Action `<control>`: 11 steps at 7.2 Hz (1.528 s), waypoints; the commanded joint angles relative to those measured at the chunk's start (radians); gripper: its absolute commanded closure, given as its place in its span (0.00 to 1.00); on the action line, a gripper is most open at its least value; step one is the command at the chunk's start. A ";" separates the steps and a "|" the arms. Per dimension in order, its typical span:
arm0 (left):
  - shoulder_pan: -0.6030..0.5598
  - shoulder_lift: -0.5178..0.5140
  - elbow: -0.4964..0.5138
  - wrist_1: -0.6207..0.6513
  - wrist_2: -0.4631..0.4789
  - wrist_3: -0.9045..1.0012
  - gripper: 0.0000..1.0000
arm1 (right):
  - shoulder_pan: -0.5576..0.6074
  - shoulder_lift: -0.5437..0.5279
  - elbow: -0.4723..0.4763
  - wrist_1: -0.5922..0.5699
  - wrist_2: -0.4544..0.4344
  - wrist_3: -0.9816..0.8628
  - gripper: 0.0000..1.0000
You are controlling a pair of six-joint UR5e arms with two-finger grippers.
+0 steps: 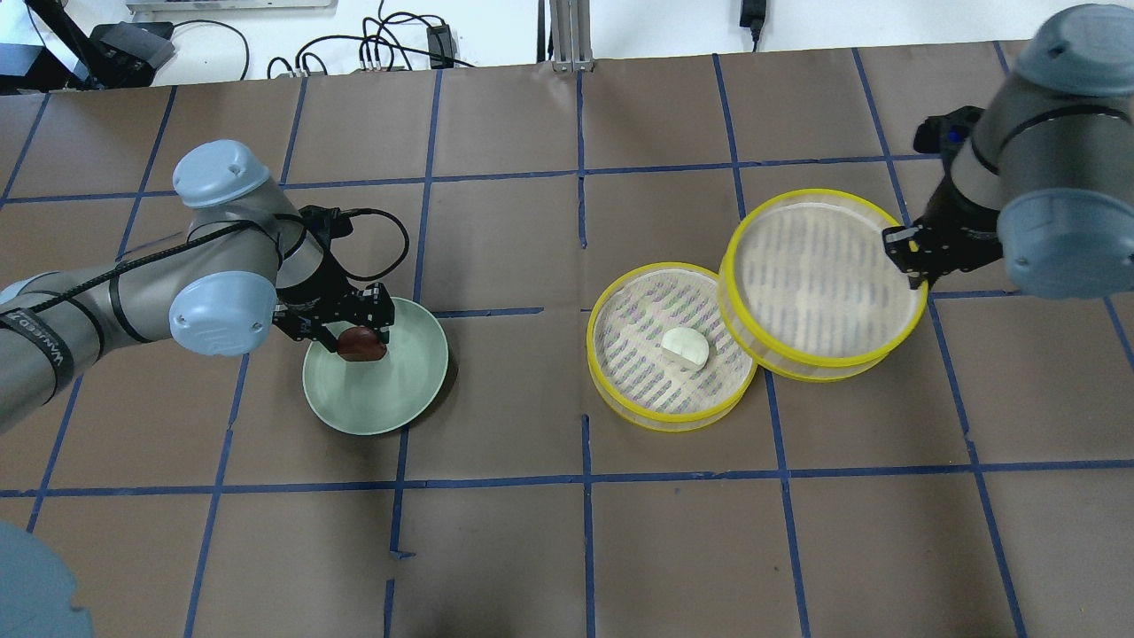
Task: Place buns in different layers of steamer
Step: 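Restack the top tier with right gripper while left lifts the brown bun, then raise the brown bun with the left gripper away from the bowl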
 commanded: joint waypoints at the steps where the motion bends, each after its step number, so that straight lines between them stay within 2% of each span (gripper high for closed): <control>1: 0.000 -0.001 -0.001 0.001 0.000 -0.001 0.98 | 0.220 0.017 -0.006 -0.018 -0.010 0.240 0.96; 3: 0.000 0.001 0.013 0.030 0.021 0.002 1.00 | 0.254 0.042 -0.004 -0.018 -0.050 0.253 0.96; 5: -0.005 0.048 0.047 0.032 0.047 -0.010 1.00 | 0.256 0.056 -0.001 -0.009 -0.045 0.249 0.96; 7: -0.041 0.105 0.117 -0.069 0.037 -0.084 0.99 | 0.256 0.065 0.002 -0.012 -0.042 0.251 0.95; 10: -0.092 0.131 0.183 -0.101 0.041 -0.136 0.98 | 0.259 0.079 0.000 -0.012 -0.041 0.249 0.95; 11: -0.095 0.151 0.229 -0.168 0.044 -0.136 0.97 | 0.259 0.080 0.002 -0.012 -0.041 0.251 0.95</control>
